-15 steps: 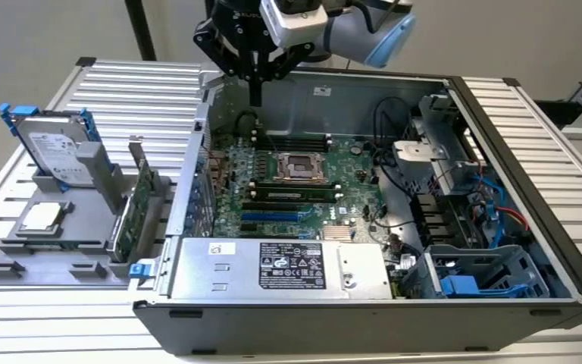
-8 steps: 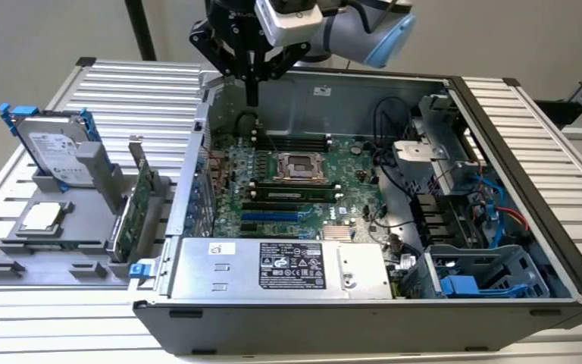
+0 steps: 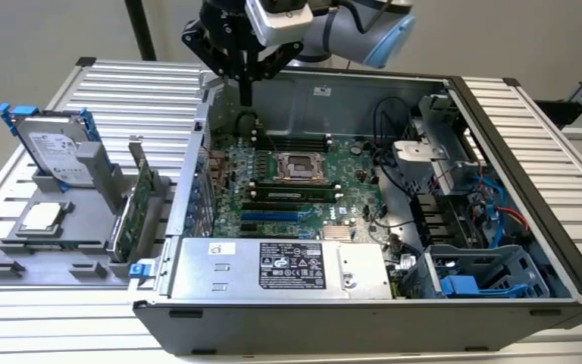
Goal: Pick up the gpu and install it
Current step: 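Reach for the gpu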
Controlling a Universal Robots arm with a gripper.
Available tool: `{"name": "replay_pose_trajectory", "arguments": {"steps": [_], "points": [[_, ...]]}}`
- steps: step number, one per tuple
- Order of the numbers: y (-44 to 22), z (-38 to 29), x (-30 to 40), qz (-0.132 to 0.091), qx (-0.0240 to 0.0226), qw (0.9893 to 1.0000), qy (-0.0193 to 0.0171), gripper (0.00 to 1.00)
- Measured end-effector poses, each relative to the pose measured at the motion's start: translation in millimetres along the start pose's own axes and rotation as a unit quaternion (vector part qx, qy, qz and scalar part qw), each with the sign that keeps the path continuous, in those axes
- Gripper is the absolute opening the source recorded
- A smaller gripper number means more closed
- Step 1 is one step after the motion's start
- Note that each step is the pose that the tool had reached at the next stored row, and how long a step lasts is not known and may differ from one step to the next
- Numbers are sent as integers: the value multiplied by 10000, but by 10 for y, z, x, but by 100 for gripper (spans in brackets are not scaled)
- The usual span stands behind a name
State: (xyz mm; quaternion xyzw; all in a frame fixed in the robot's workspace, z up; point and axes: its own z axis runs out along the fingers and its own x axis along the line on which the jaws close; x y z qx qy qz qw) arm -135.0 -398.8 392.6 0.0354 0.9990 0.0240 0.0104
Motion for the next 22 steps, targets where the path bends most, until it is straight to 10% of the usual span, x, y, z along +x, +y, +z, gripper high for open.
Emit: {"name": "replay_pose_trajectory", "arguments": {"steps": [22], "points": [[-13,-4,185,0,0,10000,0,0]]}}
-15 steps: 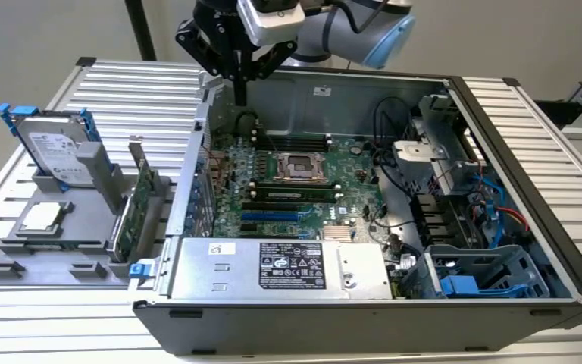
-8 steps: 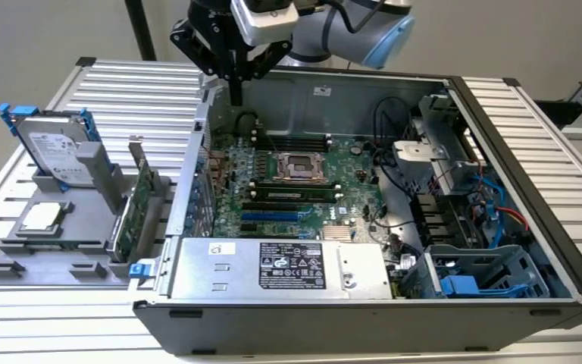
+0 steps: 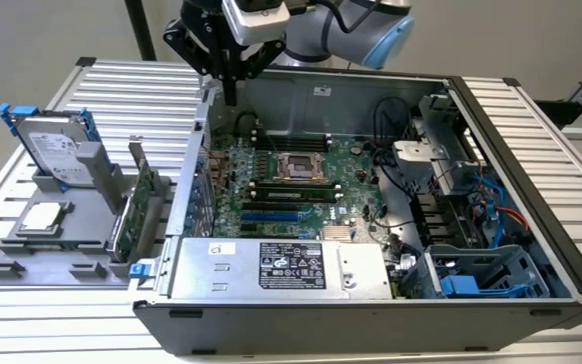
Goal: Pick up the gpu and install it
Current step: 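Reach for the gpu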
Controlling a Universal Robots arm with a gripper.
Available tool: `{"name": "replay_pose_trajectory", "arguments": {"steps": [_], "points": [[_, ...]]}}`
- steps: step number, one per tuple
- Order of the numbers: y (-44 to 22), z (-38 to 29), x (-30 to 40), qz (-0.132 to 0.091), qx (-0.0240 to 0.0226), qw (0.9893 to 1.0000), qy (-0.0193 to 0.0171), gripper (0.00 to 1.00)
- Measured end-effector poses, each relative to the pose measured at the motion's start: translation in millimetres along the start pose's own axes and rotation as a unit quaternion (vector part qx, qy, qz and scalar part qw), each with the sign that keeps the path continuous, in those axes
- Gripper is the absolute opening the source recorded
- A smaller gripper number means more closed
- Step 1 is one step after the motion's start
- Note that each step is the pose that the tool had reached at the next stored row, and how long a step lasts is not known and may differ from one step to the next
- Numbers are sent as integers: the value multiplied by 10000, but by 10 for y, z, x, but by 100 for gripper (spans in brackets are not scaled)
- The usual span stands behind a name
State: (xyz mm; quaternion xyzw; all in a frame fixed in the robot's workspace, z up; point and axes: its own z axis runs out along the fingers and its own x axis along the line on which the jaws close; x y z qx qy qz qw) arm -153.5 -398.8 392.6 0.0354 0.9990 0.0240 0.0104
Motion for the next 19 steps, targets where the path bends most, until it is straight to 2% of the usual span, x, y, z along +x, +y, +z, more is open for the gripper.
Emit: {"name": "replay_pose_trajectory", "arguments": {"steps": [19], "points": [[-12,-4,171,0,0,10000,0,0]]}}
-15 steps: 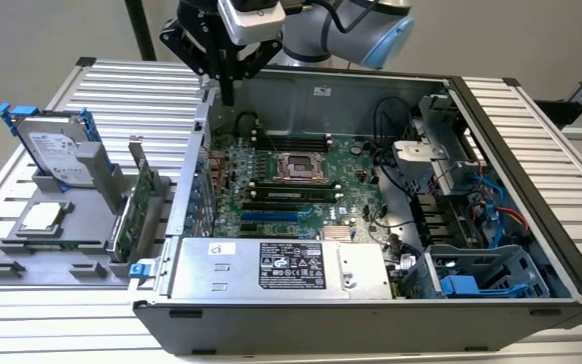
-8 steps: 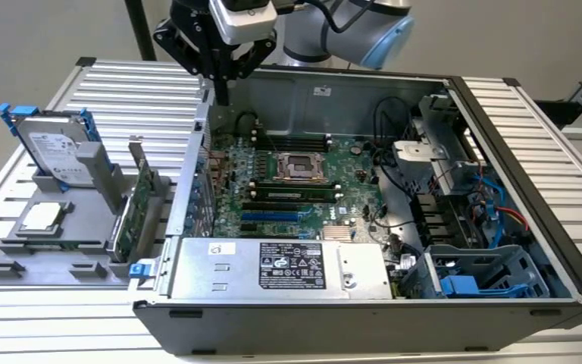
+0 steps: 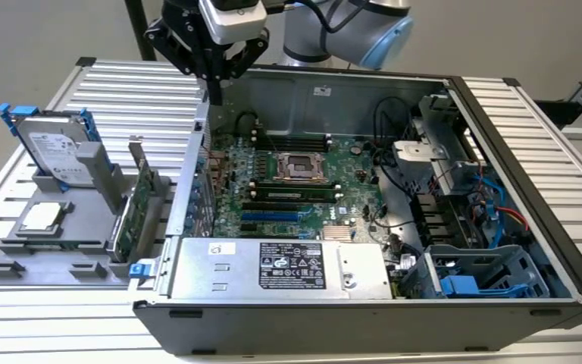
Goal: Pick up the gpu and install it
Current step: 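Reach for the gpu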
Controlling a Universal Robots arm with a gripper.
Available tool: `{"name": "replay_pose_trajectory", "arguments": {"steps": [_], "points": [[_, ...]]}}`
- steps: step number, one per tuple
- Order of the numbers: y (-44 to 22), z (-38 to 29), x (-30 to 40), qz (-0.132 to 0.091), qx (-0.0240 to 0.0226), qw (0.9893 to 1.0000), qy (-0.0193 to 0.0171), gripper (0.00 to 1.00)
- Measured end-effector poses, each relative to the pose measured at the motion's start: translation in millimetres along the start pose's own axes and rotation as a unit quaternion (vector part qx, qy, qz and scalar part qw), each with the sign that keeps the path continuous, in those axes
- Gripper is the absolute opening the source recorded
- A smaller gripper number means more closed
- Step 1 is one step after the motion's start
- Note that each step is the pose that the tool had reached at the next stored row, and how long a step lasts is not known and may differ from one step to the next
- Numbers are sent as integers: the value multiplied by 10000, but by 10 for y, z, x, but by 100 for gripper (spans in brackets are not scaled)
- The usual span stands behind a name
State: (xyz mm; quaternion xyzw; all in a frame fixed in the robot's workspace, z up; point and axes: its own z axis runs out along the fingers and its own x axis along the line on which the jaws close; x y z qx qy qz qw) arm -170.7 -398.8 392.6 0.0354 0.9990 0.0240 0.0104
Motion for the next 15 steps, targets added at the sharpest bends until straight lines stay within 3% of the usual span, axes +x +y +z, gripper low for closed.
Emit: {"name": "replay_pose_trajectory", "arguments": {"steps": [15], "points": [[-10,-3,149,0,0,10000,0,0]]}}
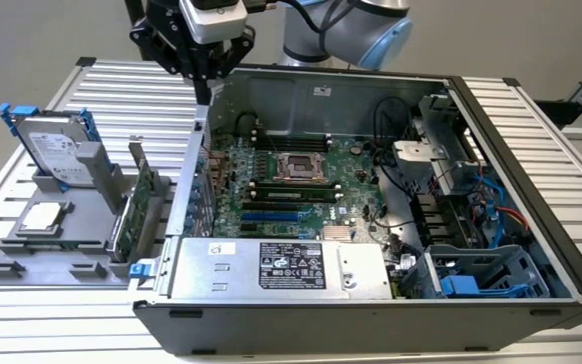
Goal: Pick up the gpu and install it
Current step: 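Reach for the gpu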
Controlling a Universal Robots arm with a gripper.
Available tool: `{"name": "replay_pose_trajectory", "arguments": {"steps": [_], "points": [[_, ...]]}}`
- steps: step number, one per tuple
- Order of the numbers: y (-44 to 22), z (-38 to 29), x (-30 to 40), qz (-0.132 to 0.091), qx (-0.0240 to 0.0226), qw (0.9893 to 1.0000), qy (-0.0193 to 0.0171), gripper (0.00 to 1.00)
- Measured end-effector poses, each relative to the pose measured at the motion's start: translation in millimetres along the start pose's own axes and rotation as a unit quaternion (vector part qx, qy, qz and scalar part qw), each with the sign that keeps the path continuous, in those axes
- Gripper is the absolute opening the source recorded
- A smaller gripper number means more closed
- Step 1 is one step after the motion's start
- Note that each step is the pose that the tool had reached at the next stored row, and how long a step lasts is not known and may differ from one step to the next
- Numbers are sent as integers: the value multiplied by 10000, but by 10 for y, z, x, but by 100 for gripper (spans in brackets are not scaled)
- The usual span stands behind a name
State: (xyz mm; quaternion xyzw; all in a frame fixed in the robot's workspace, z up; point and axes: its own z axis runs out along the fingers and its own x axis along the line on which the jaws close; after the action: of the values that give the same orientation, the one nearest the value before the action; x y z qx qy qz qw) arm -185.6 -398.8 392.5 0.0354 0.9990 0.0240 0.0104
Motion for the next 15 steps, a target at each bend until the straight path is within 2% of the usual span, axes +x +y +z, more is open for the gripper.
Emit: {"name": "replay_pose_trajectory", "arguments": {"steps": [15], "points": [[-11,-3,160,0,0,10000,0,0]]}}
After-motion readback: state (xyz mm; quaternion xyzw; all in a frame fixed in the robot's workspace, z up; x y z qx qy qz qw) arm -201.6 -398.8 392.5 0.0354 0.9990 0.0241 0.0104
